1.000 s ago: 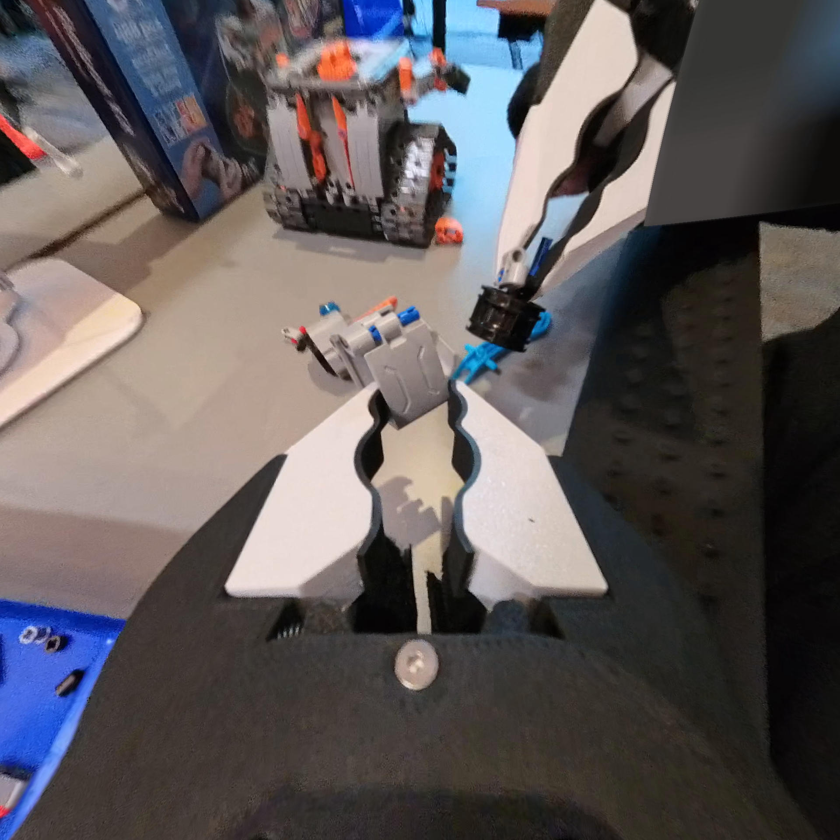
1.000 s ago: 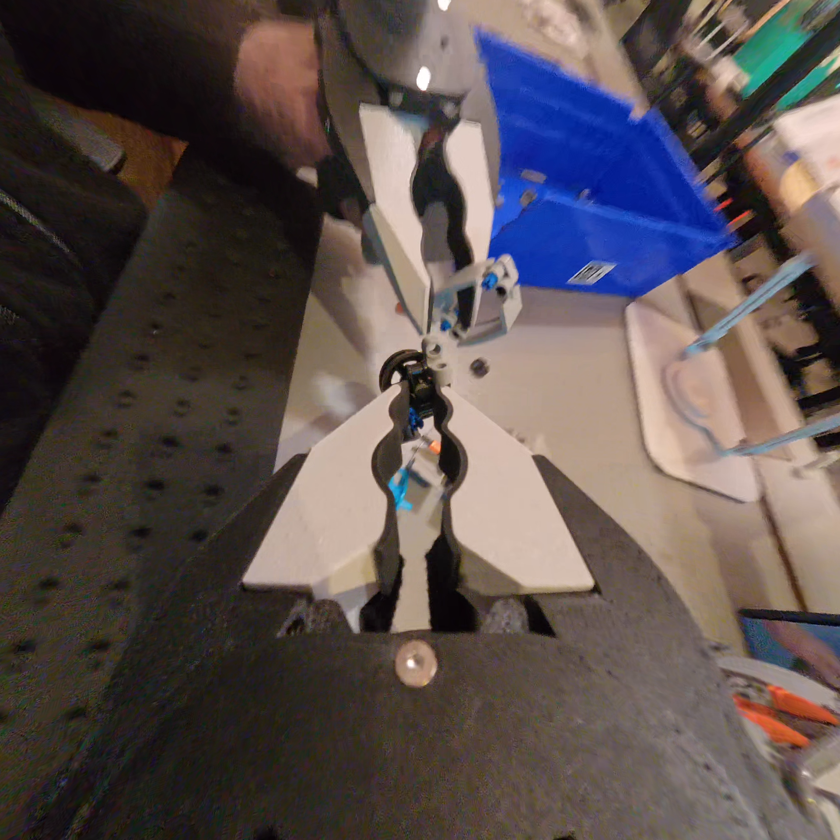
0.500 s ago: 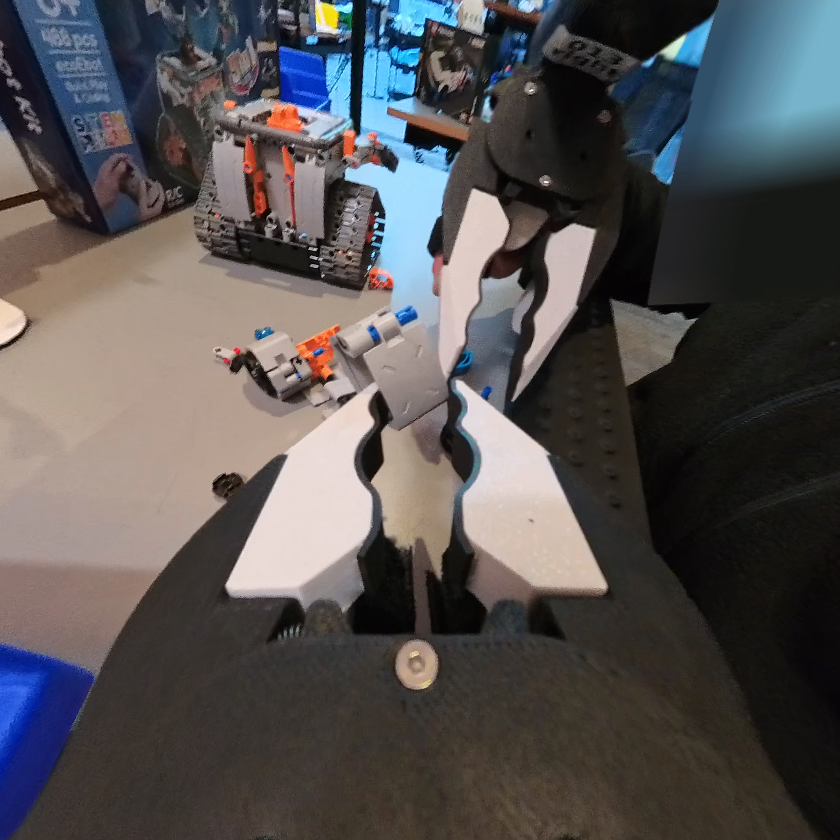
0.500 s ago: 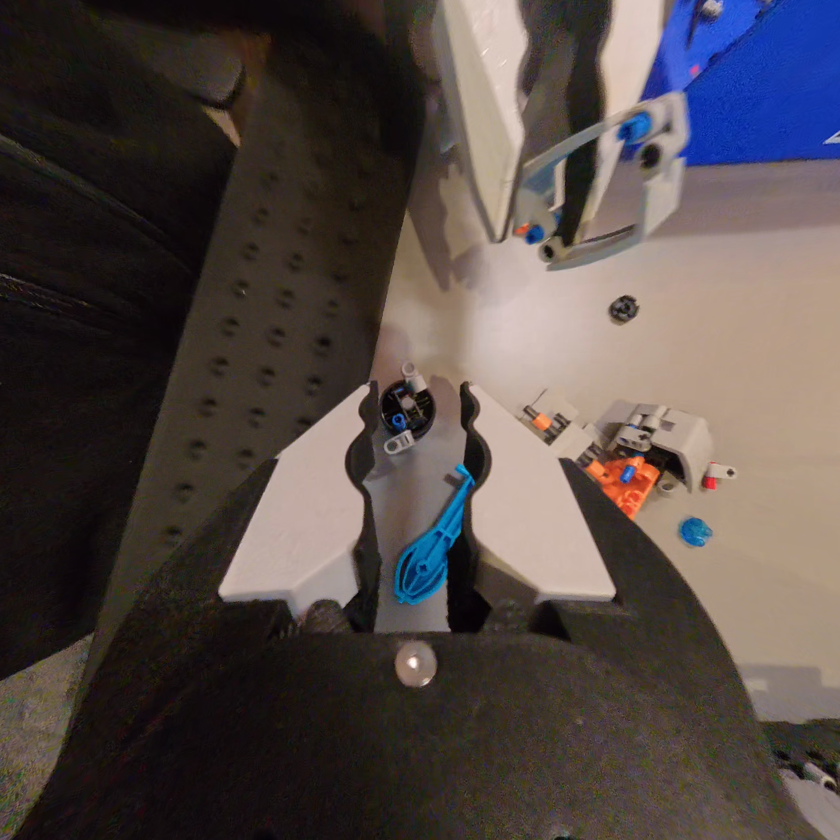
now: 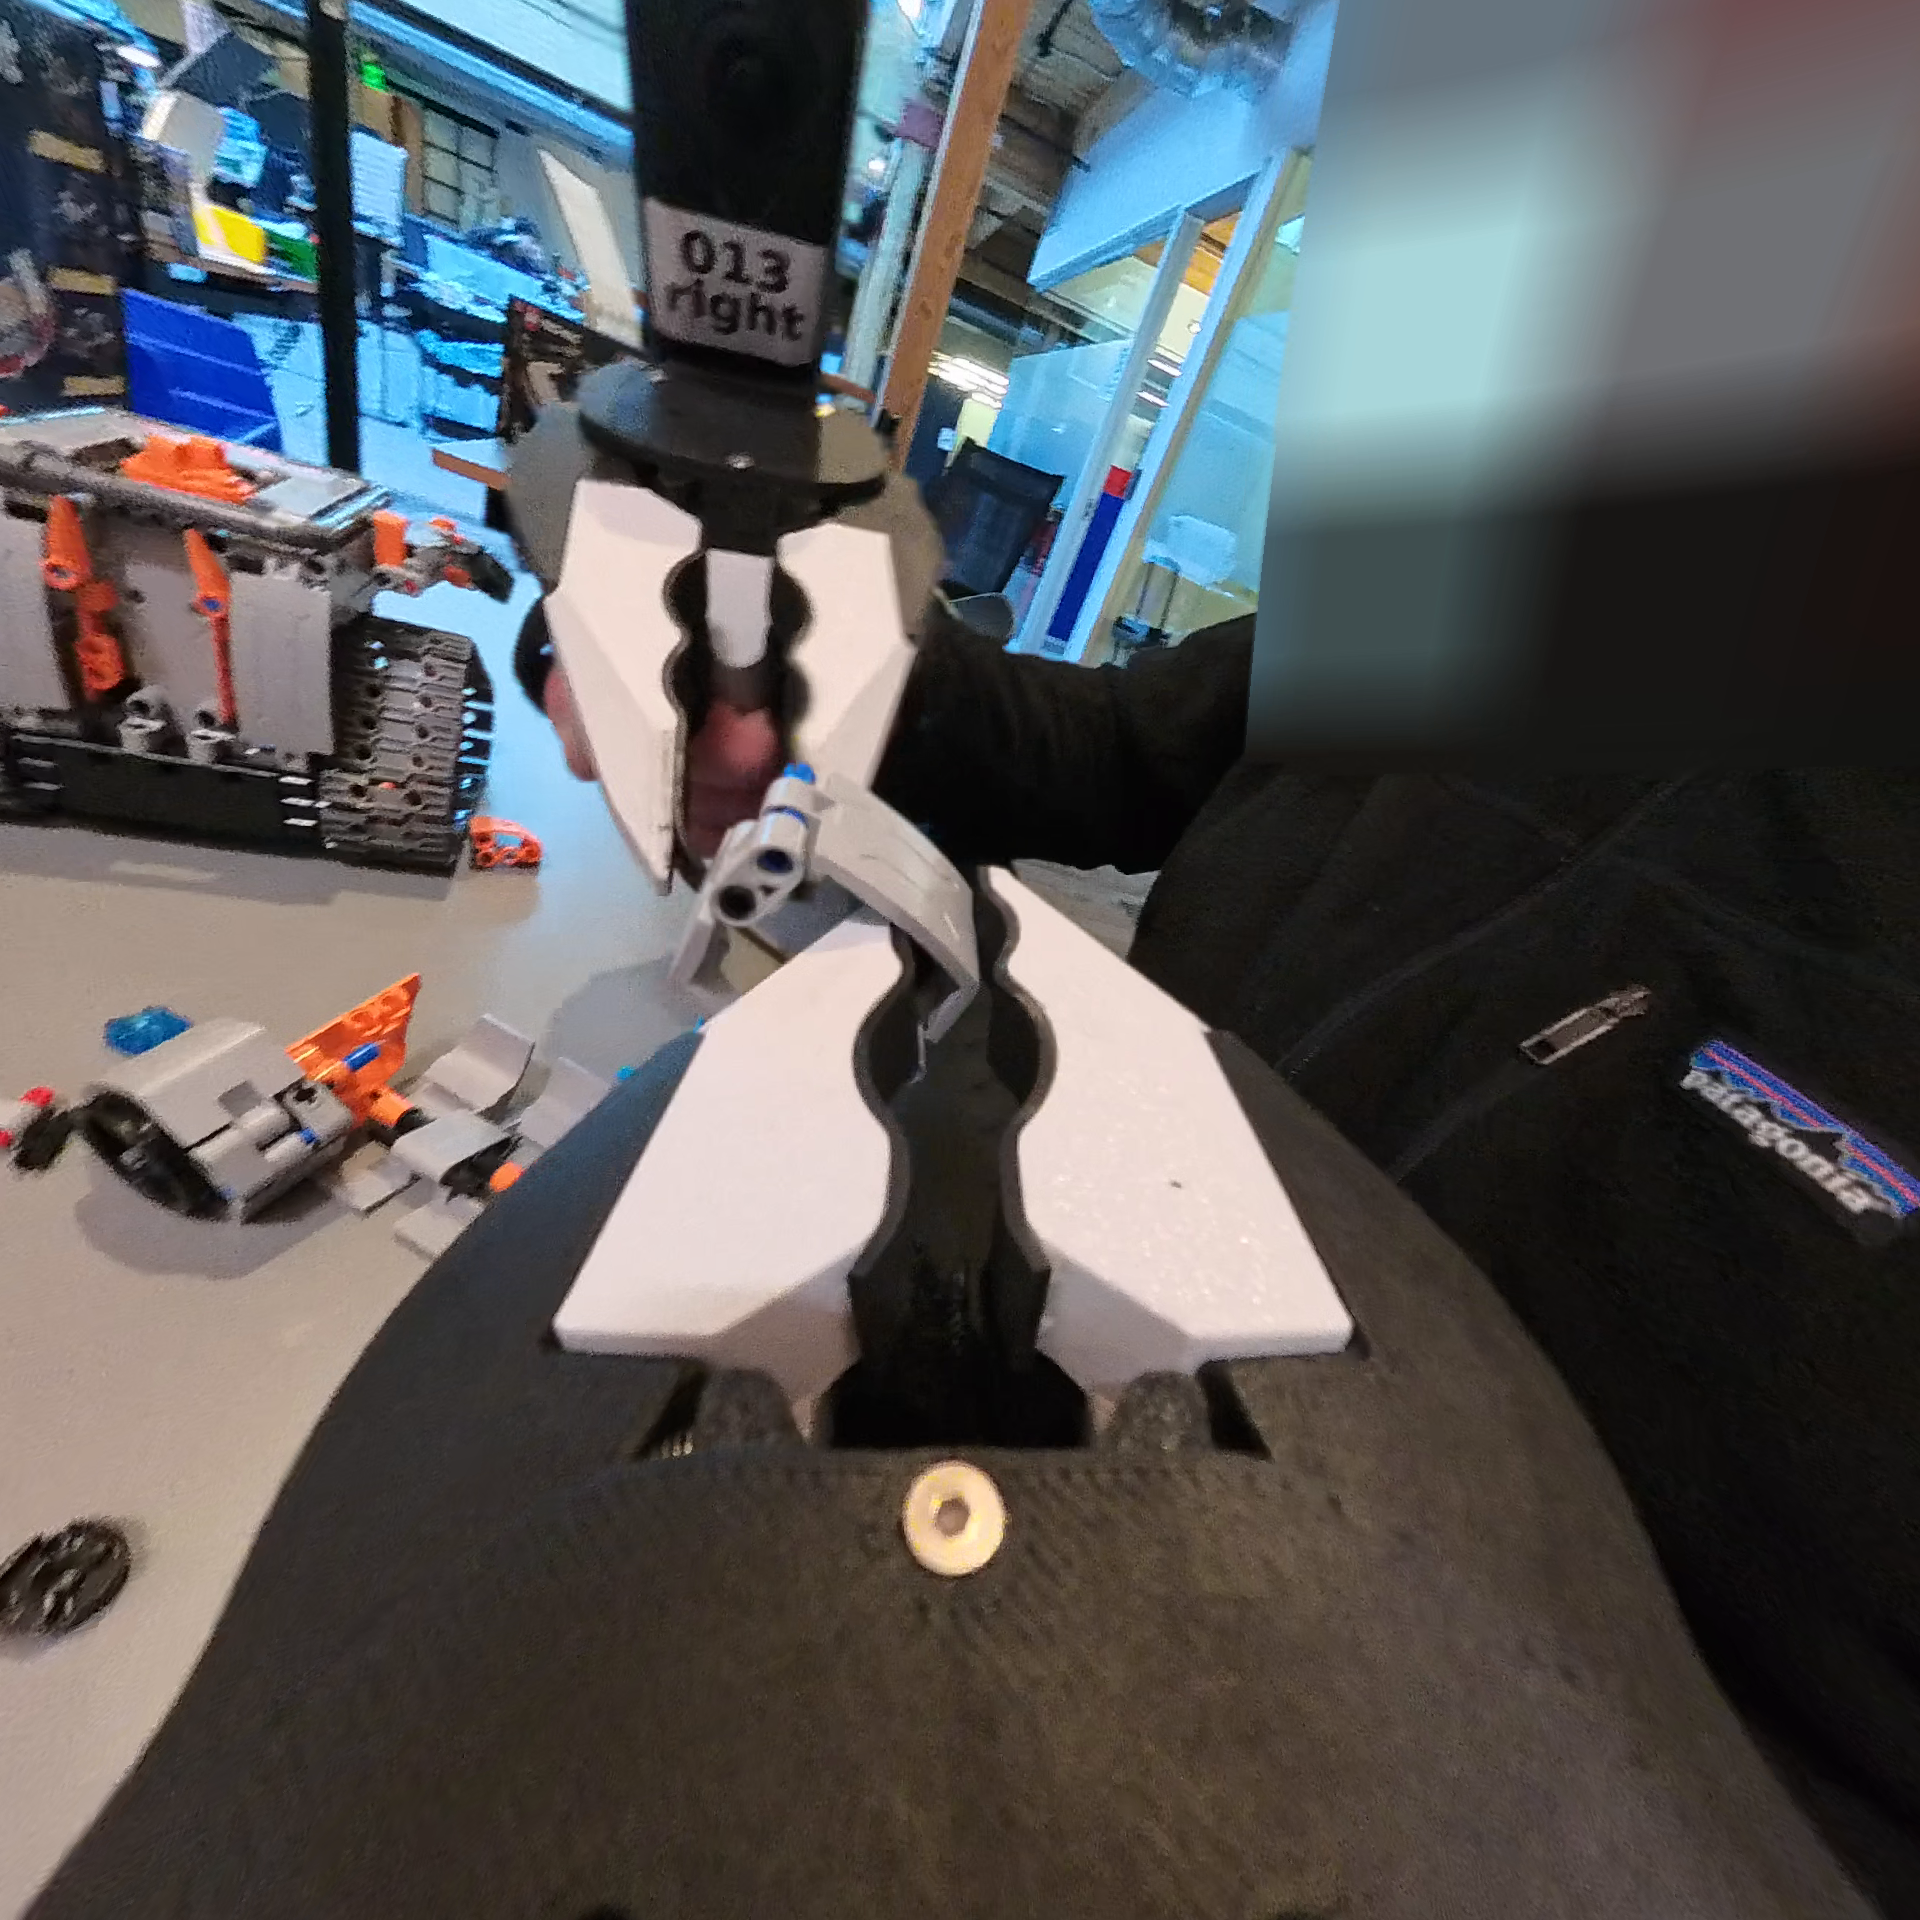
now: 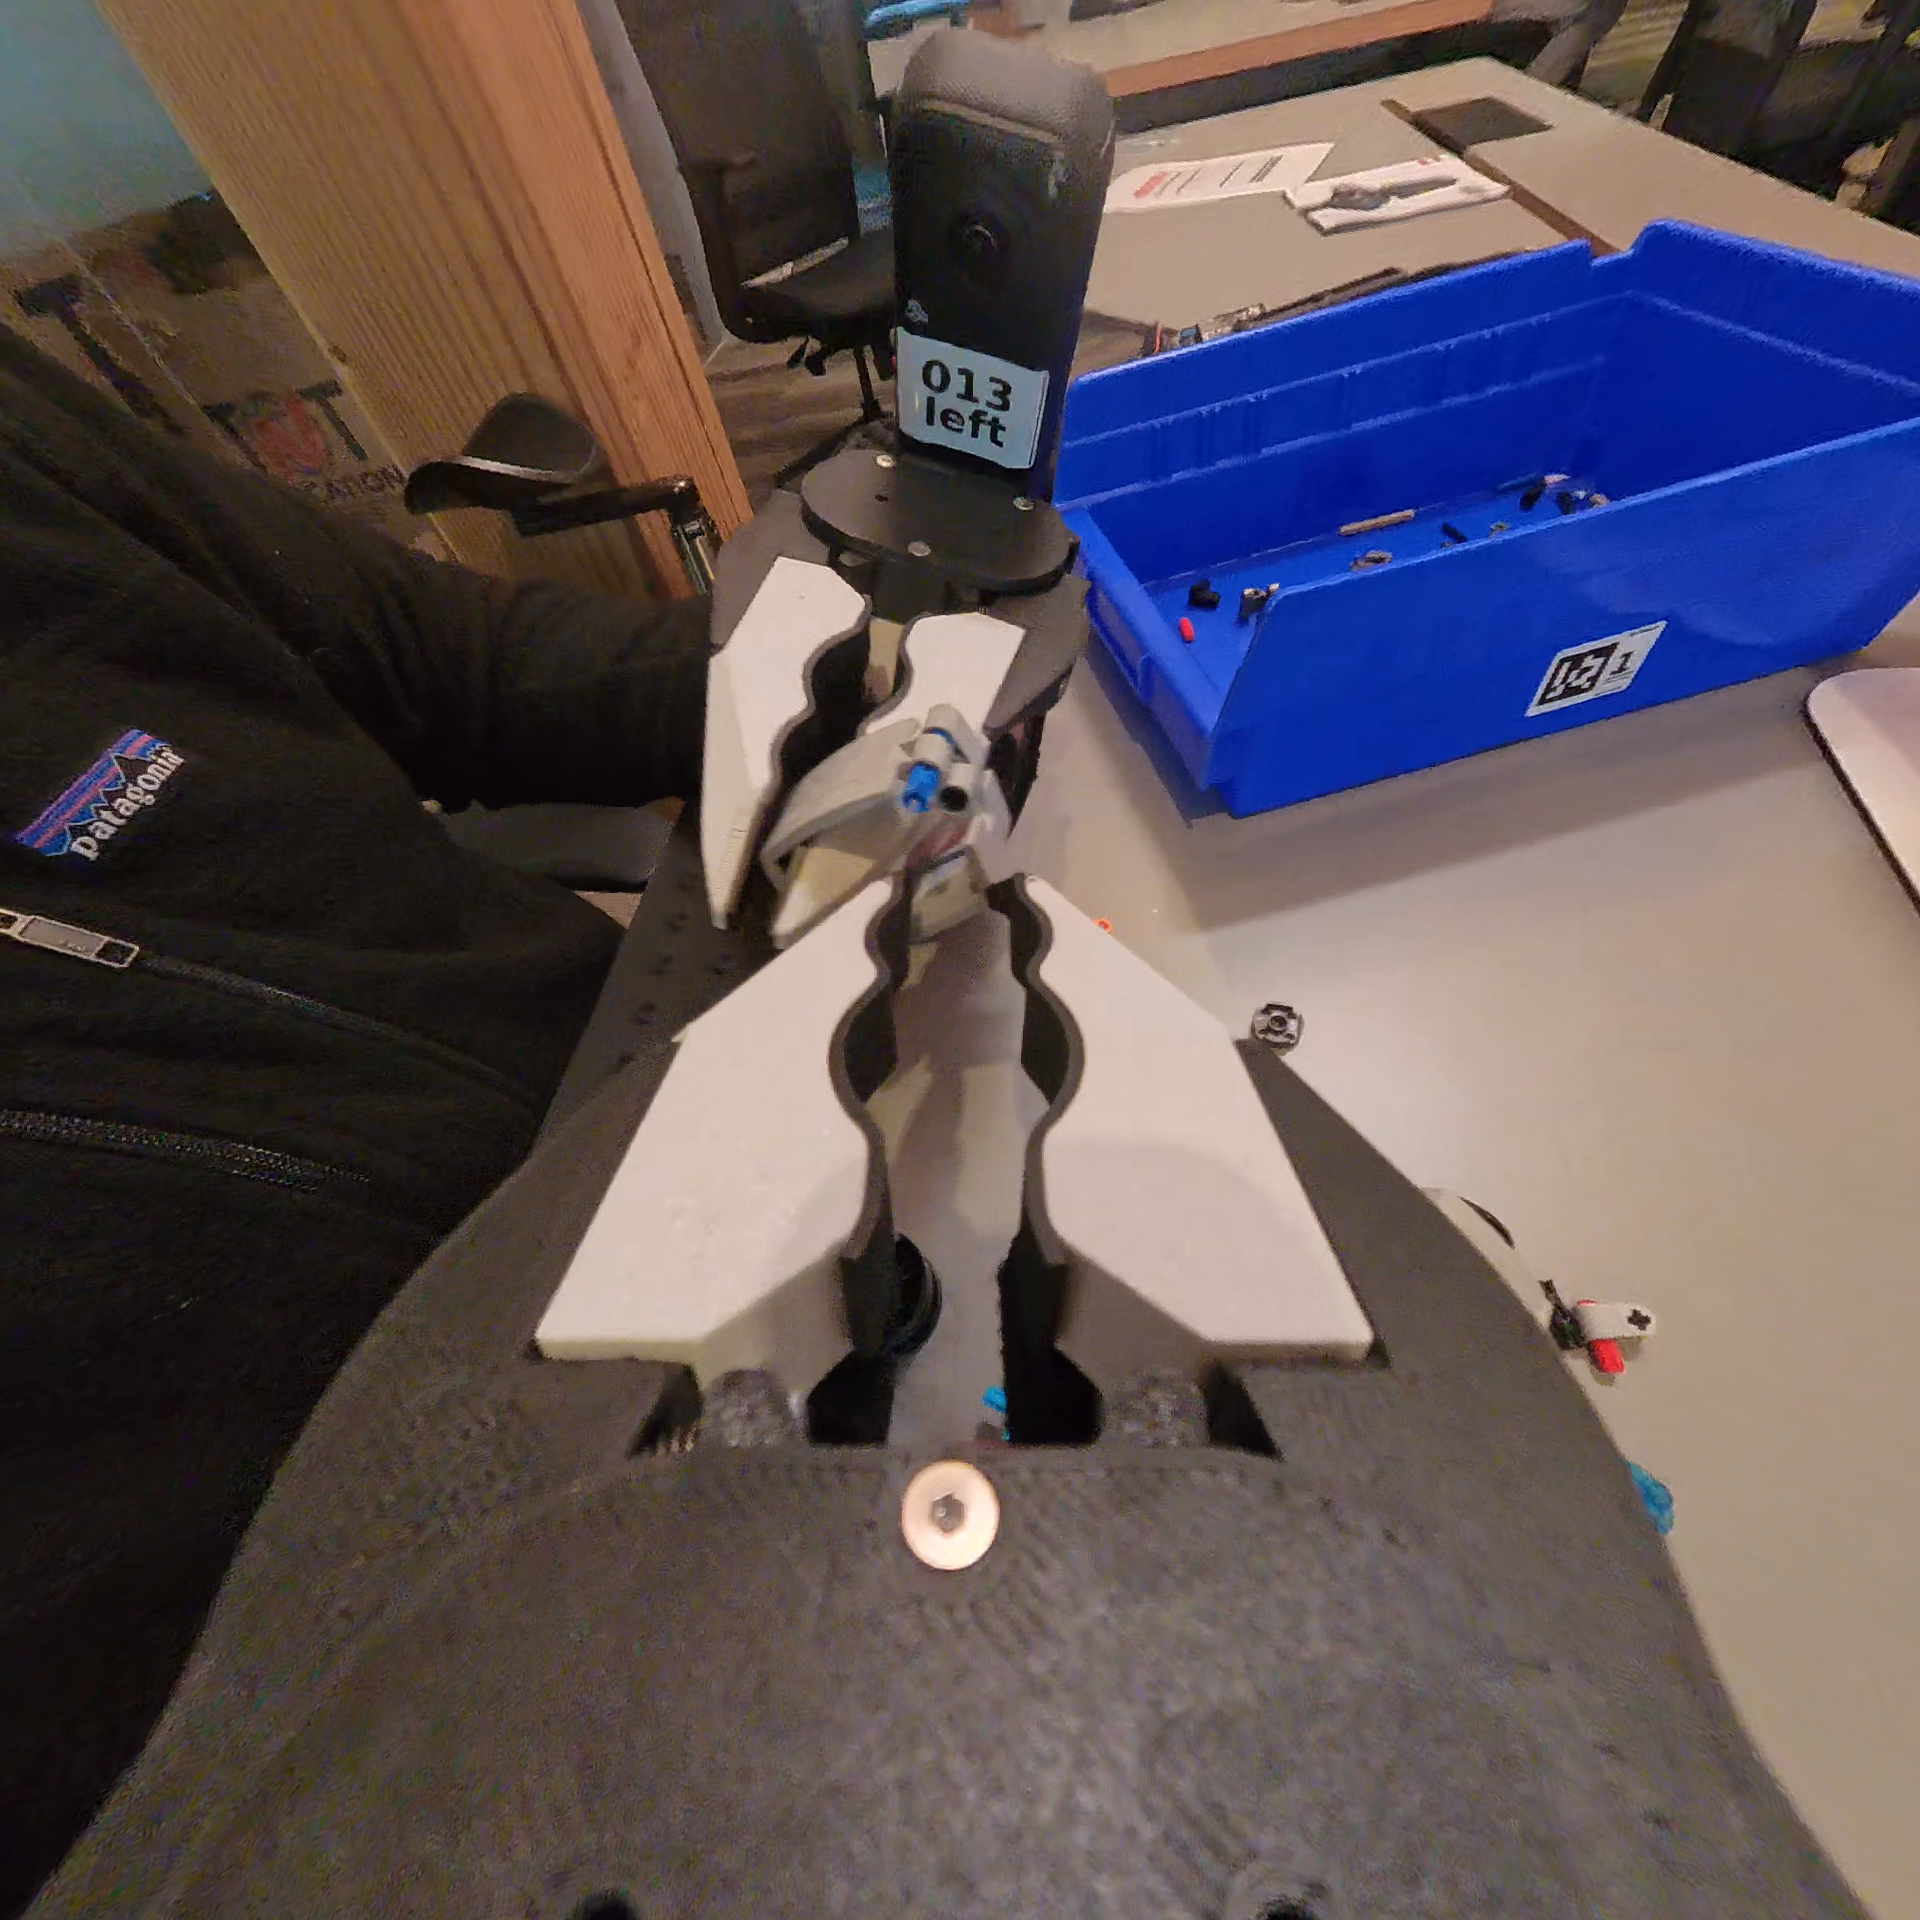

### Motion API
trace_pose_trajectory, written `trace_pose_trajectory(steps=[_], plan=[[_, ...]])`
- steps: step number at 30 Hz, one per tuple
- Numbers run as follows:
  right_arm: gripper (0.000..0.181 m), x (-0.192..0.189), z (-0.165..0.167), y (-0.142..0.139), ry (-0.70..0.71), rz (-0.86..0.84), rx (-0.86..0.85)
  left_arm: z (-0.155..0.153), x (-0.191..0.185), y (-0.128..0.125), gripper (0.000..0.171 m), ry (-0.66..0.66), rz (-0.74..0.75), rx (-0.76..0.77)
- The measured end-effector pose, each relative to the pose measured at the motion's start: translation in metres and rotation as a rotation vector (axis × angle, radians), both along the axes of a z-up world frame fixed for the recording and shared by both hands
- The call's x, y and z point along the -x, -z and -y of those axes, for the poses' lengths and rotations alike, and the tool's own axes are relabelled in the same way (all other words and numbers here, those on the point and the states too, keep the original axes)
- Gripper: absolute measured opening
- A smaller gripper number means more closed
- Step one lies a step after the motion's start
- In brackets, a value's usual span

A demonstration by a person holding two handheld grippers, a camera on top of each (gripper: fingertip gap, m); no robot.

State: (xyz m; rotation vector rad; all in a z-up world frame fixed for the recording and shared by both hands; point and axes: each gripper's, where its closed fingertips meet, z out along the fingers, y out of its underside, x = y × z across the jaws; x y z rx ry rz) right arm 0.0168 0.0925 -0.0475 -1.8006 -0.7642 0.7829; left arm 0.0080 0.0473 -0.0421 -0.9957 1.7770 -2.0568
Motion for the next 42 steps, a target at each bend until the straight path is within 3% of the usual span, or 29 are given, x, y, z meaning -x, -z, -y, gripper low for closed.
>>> trace_pose_trajectory(steps=[1, 7, 9, 13, 18, 21, 24, 28, 30, 32, 36, 39, 42], plan=[[0.009, -0.002, 0.000, -0.001, 0.004, -0.019, 0.000, 0.001, 0.001, -0.002, 0.004, 0.007, 0.010, 0.002], [0.025, 0.003, 0.000, -0.005, 0.024, -0.017, -0.054, 0.011, 0.000, -0.007, 0.004, 0.014, 0.085, -0.084], [0.006, 0.008, 0.000, -0.008, 0.034, 0.003, -0.125, 0.013, -0.004, -0.003, 0.004, -0.001, 0.086, -0.128], [0.000, -0.002, -0.006, -0.007, 0.150, 0.222, -0.284, 0.008, -0.009, -0.004, 0.005, -0.052, 0.096, -0.144], [0.000, -0.034, -0.019, -0.011, 0.381, 0.546, -0.425, -0.033, -0.025, 0.002, 0.038, -0.374, 0.085, -0.294], [0.000, -0.045, -0.024, -0.010, 0.469, 0.815, -0.532, -0.040, -0.031, -0.001, 0.054, -0.502, 0.065, -0.374], [0.000, -0.044, -0.024, -0.014, 0.521, 0.968, -0.613, -0.045, -0.042, 0.003, 0.041, -0.611, -0.007, -0.457], [0.000, -0.044, -0.020, -0.021, 0.568, 1.071, -0.683, -0.043, -0.050, 0.012, 0.027, -0.634, -0.052, -0.474], [0.000, -0.040, -0.017, -0.020, 0.506, 1.025, -0.690, -0.041, -0.048, 0.014, 0.025, -0.593, -0.058, -0.474], [0.006, -0.034, -0.013, -0.019, 0.405, 0.845, -0.624, -0.035, -0.042, 0.012, 0.024, -0.521, -0.016, -0.499], [0.034, -0.022, 0.005, -0.013, 0.161, 0.594, -0.448, -0.019, -0.031, 0.017, 0.024, -0.340, 0.029, -0.628], [0.032, -0.008, 0.020, -0.004, -0.007, 0.457, -0.319, -0.001, -0.023, 0.017, 0.024, -0.195, 0.069, -0.633], [0.026, -0.001, 0.031, 0.006, -0.097, 0.430, -0.283, 0.007, -0.021, 0.019, 0.024, -0.117, 0.091, -0.635]])
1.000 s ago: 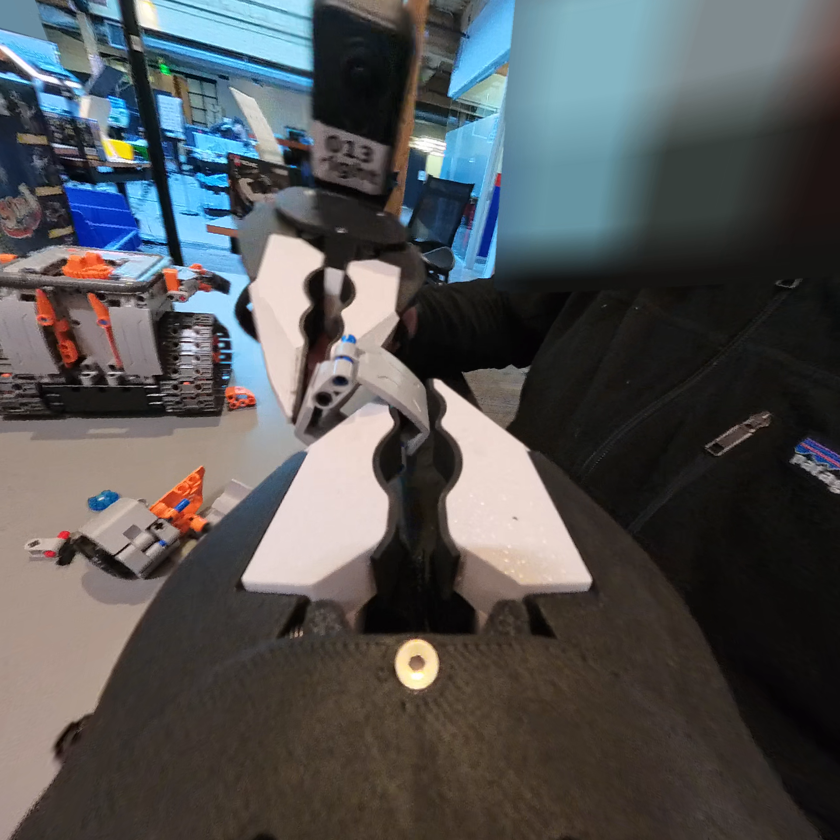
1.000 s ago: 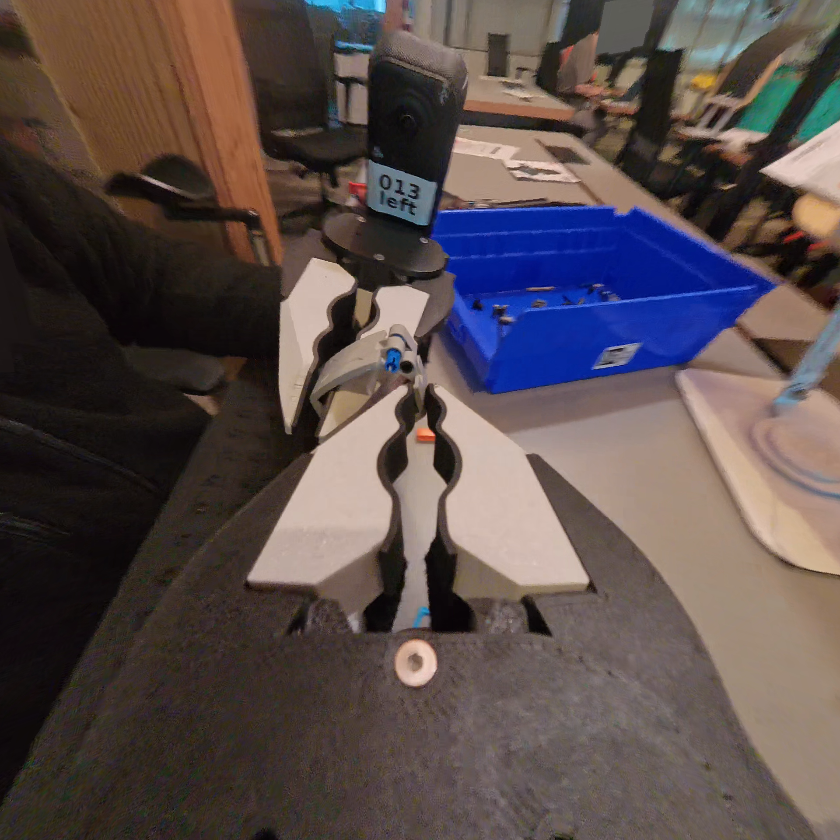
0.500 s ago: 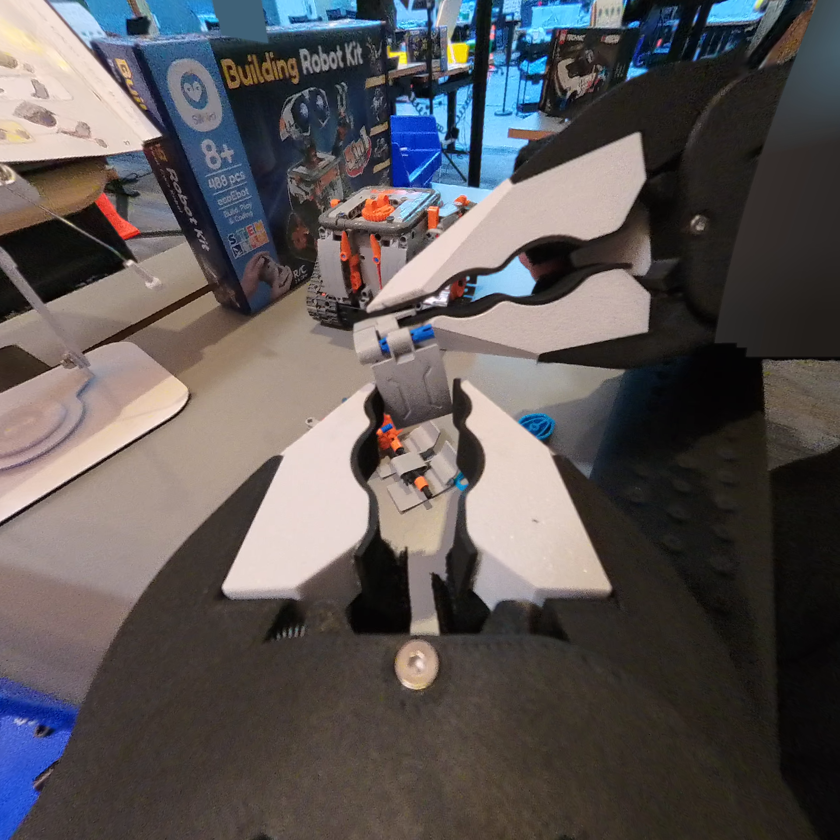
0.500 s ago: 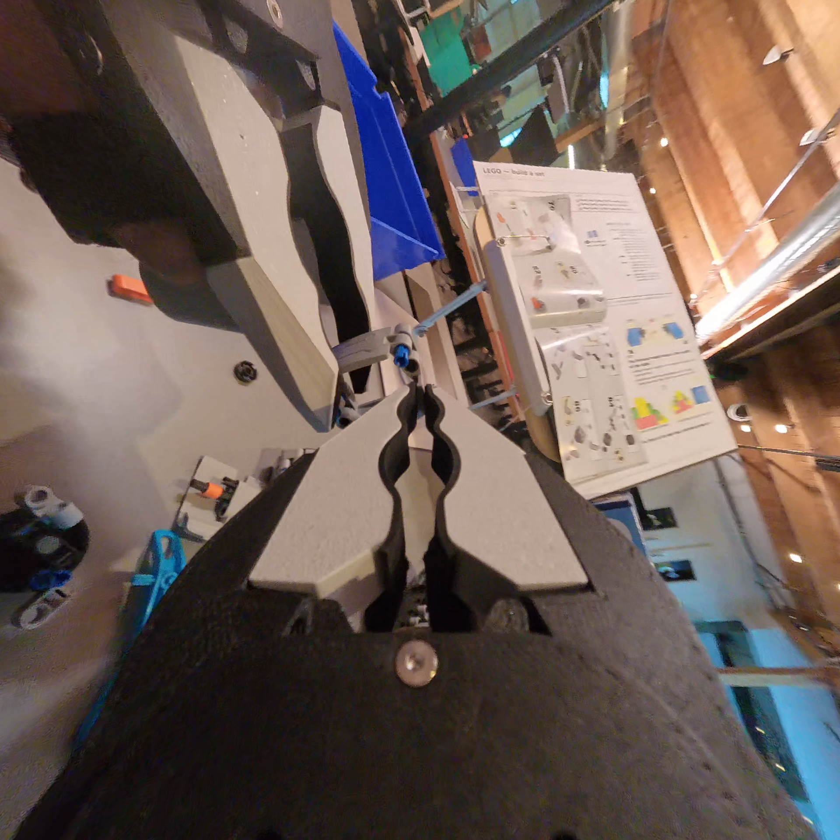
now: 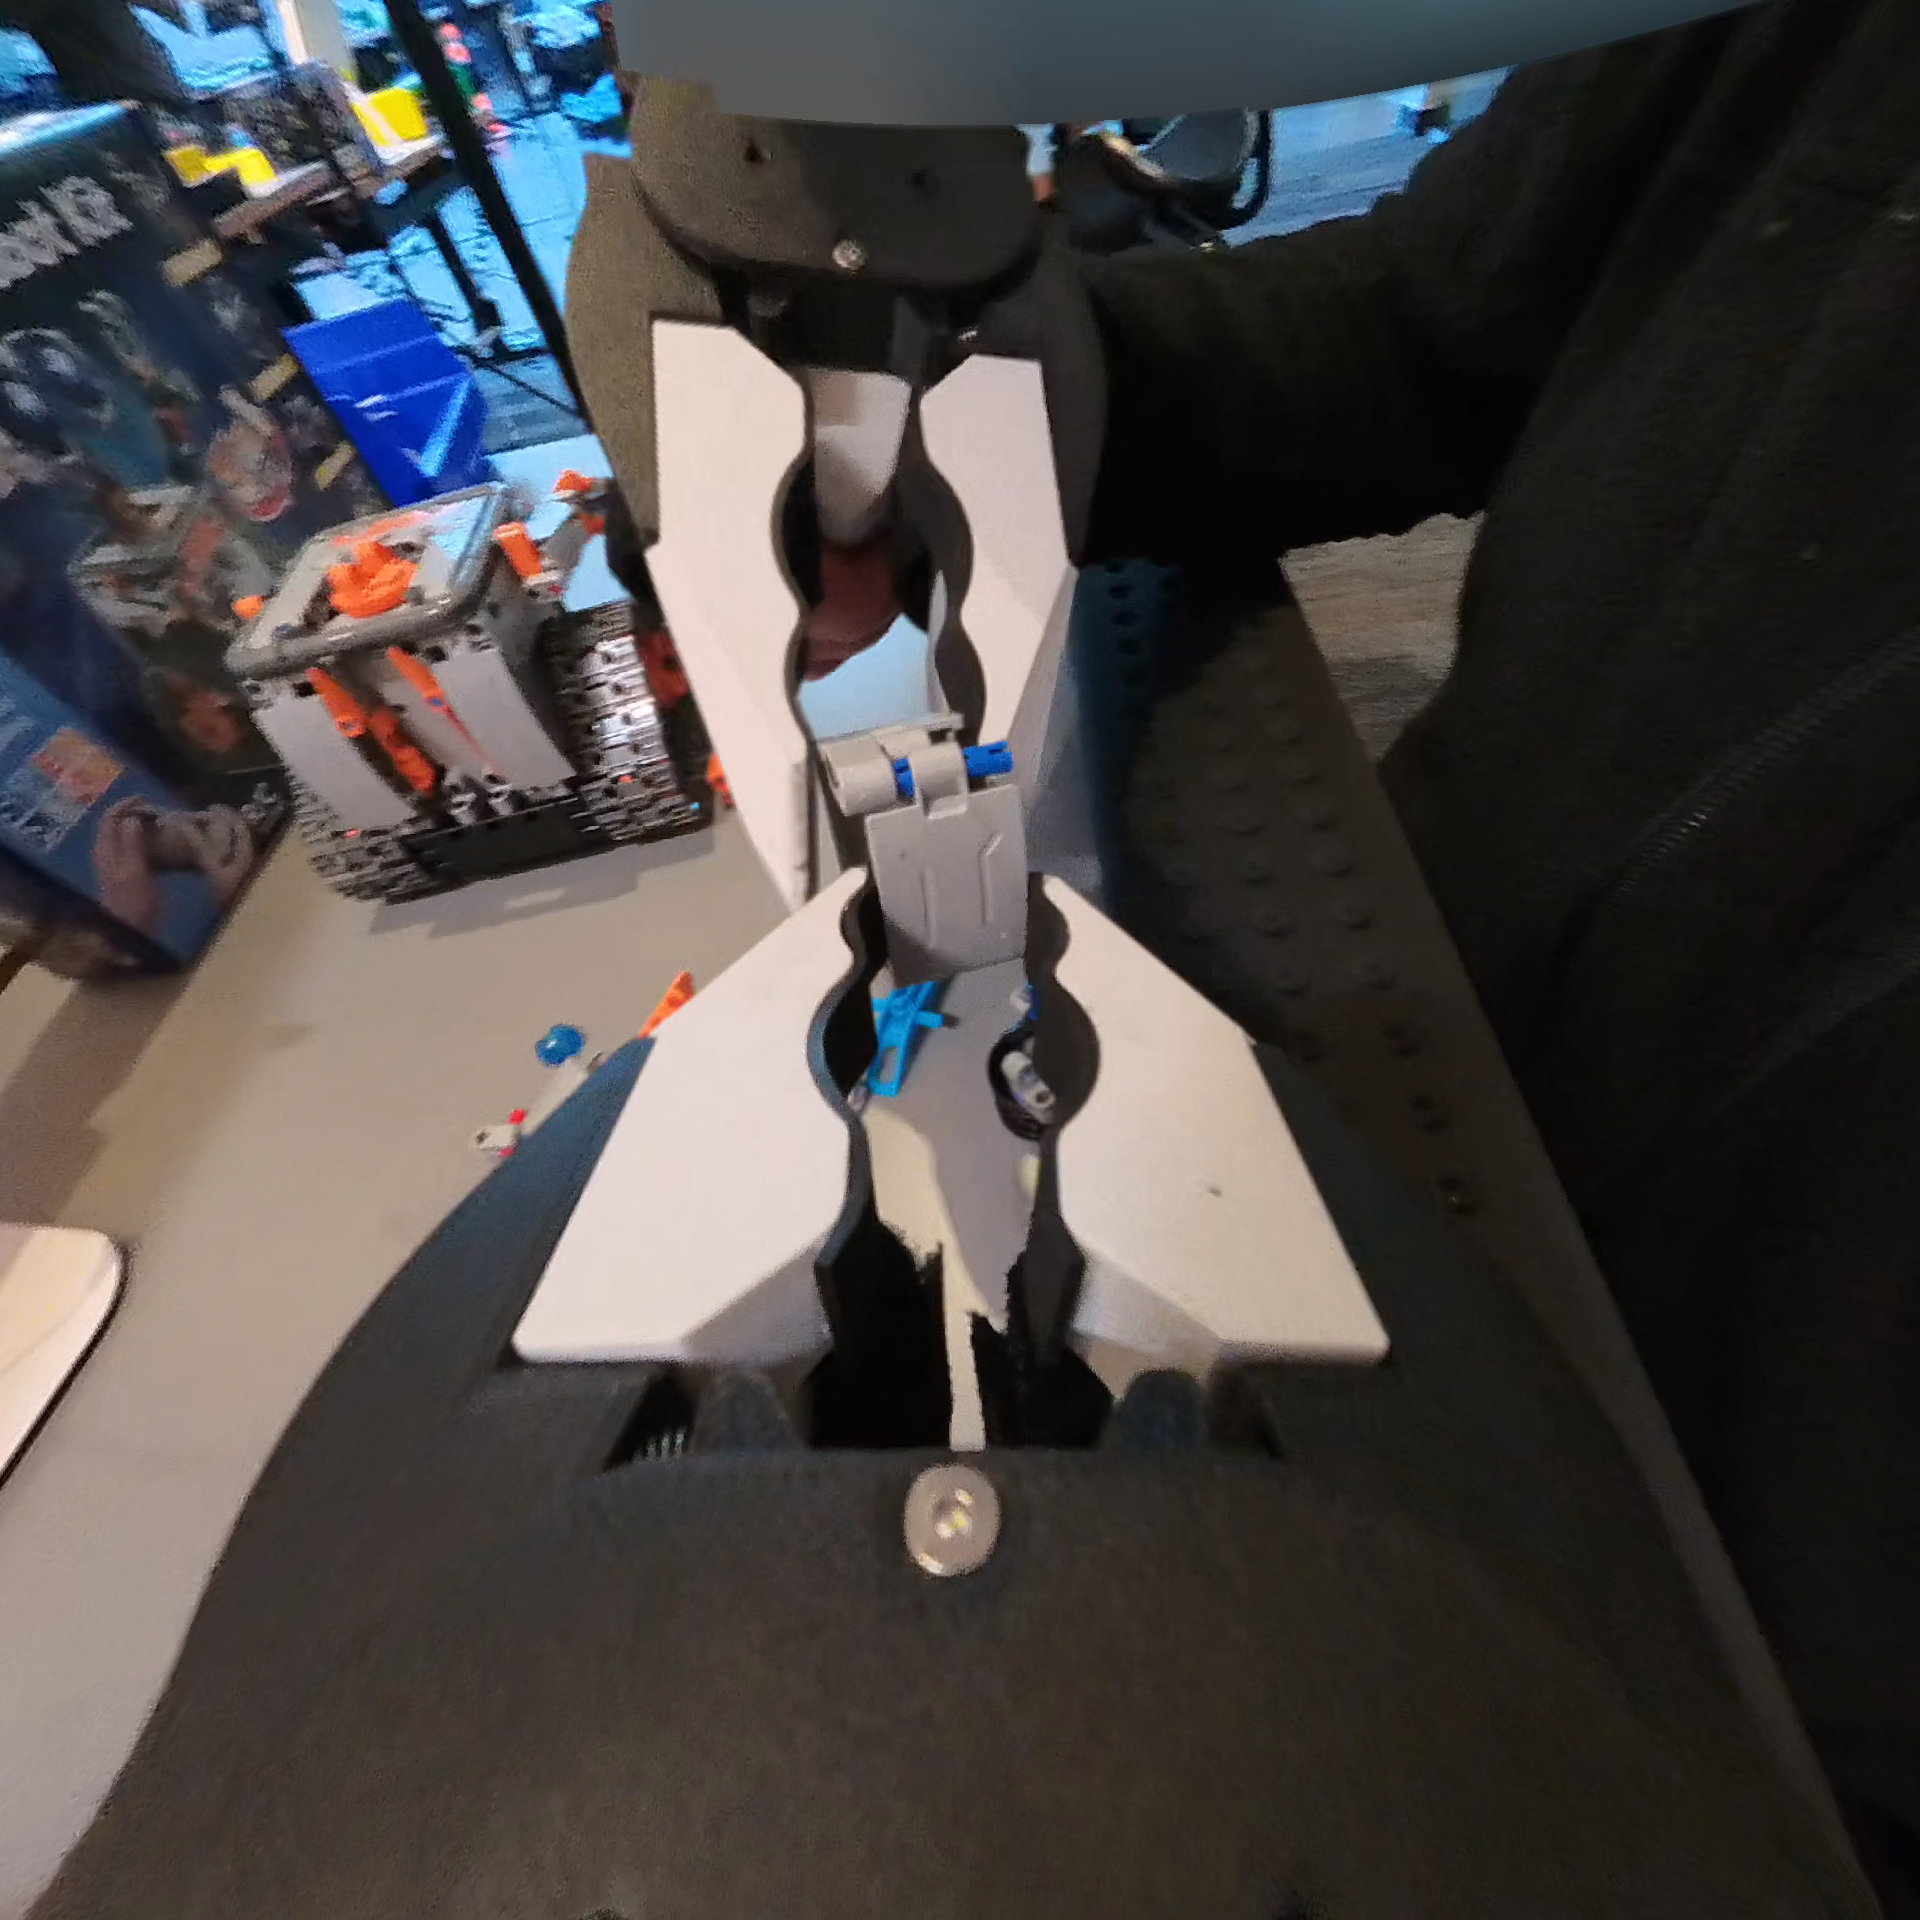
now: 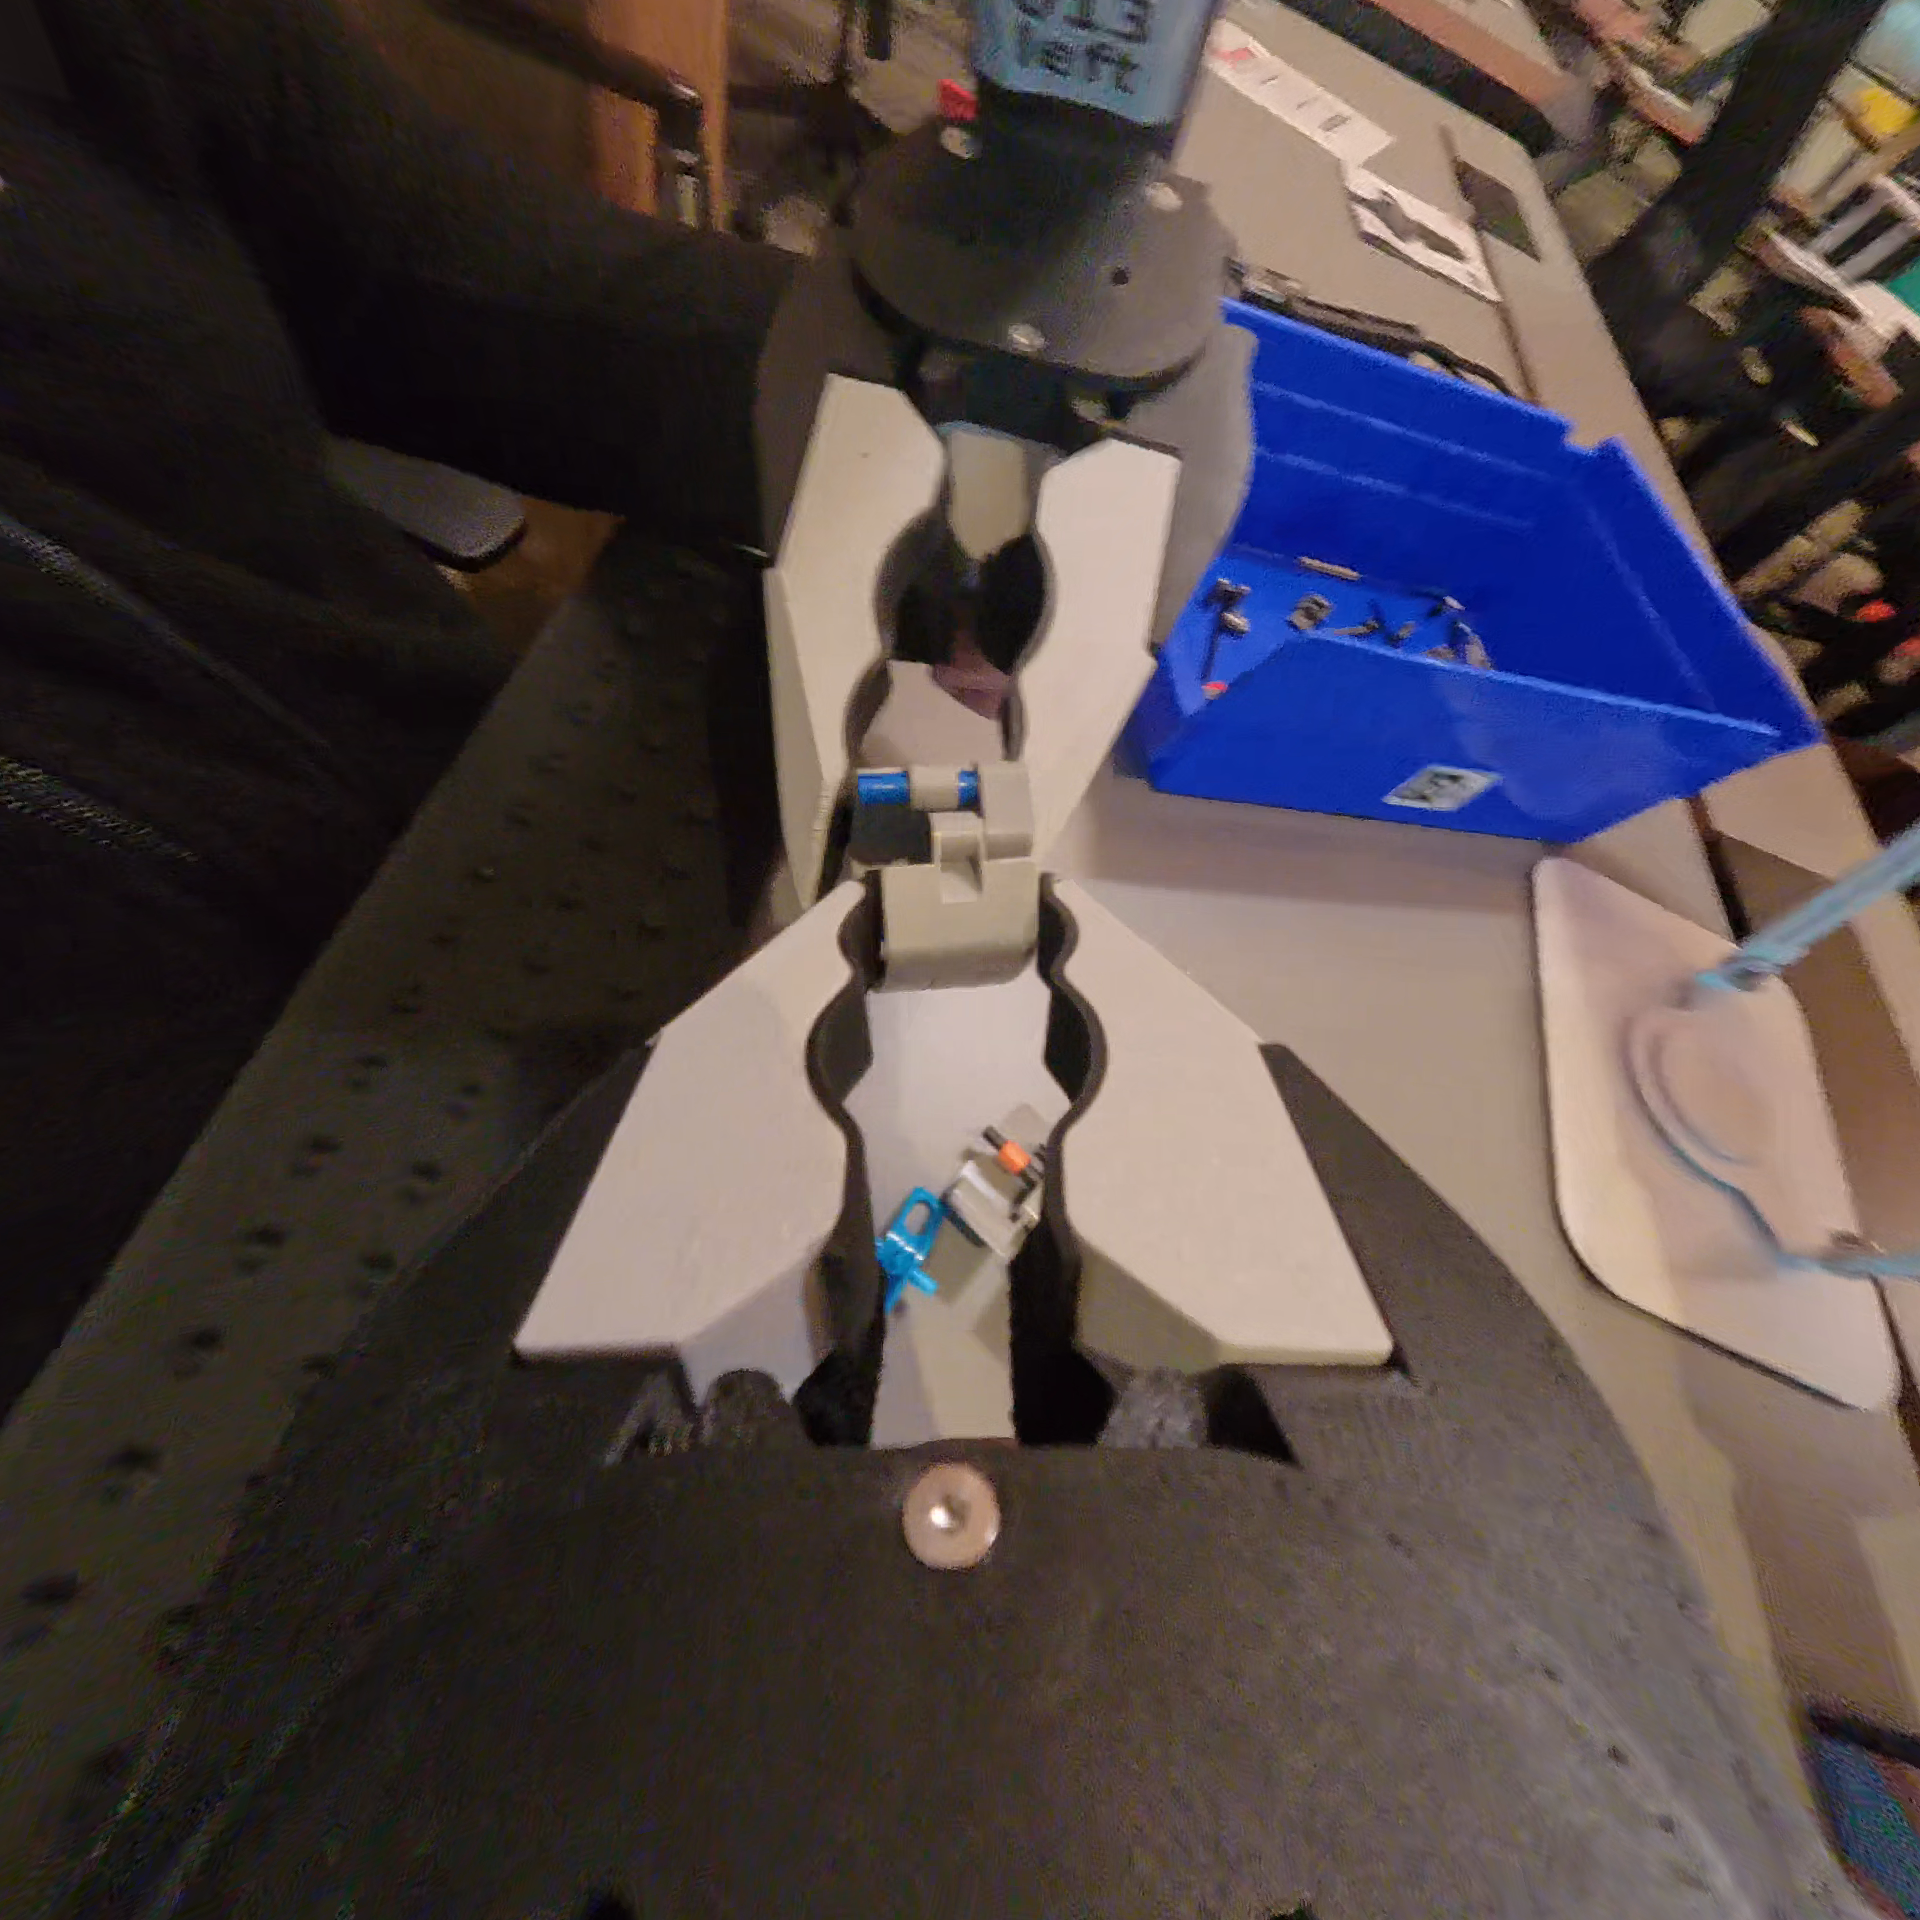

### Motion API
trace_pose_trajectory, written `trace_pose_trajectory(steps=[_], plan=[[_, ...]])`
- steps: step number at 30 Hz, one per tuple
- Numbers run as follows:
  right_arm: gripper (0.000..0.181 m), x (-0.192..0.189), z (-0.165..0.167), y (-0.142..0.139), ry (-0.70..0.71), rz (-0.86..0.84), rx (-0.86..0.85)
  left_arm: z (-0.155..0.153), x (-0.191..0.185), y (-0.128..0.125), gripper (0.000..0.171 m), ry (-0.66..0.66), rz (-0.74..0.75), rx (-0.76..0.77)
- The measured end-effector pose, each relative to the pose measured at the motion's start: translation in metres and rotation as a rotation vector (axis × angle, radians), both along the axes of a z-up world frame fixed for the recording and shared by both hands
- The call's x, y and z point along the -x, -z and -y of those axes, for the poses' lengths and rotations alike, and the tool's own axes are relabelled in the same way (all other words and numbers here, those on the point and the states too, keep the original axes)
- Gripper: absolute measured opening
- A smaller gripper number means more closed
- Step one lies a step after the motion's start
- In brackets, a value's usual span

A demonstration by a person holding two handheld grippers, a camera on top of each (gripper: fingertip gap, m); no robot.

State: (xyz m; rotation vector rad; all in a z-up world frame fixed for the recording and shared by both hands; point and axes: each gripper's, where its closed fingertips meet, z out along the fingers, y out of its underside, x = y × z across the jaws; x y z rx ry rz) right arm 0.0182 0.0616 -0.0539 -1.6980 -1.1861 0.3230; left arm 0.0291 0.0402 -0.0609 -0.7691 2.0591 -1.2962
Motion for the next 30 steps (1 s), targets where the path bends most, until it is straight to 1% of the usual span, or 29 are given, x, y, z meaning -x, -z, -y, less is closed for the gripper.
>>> trace_pose_trajectory(steps=[3, 6, 7, 9, 11, 12, 14, 15, 18, 21, 25, 27, 30], plan=[[0.025, 0.001, 0.002, -0.002, 0.002, -0.014, 0.000, 0.005, 0.003, -0.002, 0.024, 0.065, 0.002, 0.043], [0.024, -0.012, -0.010, -0.001, 0.112, 0.008, -0.022, -0.008, -0.008, -0.006, 0.025, -0.025, 0.031, 0.047], [0.024, -0.017, -0.015, -0.001, 0.160, 0.033, -0.038, -0.015, -0.013, -0.009, 0.032, -0.080, 0.052, 0.052], [0.024, -0.023, -0.022, 0.001, 0.231, 0.089, -0.067, -0.021, -0.017, -0.005, 0.039, -0.144, 0.060, -0.004], [0.024, -0.025, -0.026, 0.004, 0.276, 0.123, -0.075, -0.028, -0.023, -0.001, 0.032, -0.222, 0.075, -0.092], [0.024, -0.025, -0.027, 0.006, 0.288, 0.136, -0.074, -0.030, -0.023, 0.000, 0.032, -0.242, 0.076, -0.129], [0.023, -0.023, -0.025, 0.006, 0.269, 0.147, -0.088, -0.029, -0.021, 0.002, 0.029, -0.239, 0.079, -0.175], [0.023, -0.022, -0.023, 0.005, 0.247, 0.143, -0.091, -0.026, -0.019, 0.002, 0.025, -0.220, 0.077, -0.175], [0.025, -0.019, -0.018, 0.000, 0.195, 0.097, -0.078, -0.023, -0.017, 0.001, 0.025, -0.192, 0.068, -0.155], [0.028, -0.015, -0.010, 0.002, 0.142, 0.107, -0.068, -0.018, -0.013, 0.005, 0.024, -0.130, 0.043, -0.160], [0.024, -0.008, 0.000, 0.000, 0.061, 0.066, -0.049, -0.012, -0.008, 0.006, 0.024, -0.062, 0.018, -0.167], [0.024, -0.007, 0.002, 0.000, 0.046, 0.049, -0.039, -0.010, -0.007, 0.007, 0.024, -0.041, 0.010, -0.177], [0.024, -0.007, 0.002, -0.001, 0.046, 0.002, -0.032, -0.010, -0.010, 0.010, 0.024, -0.043, 0.015, -0.201]])
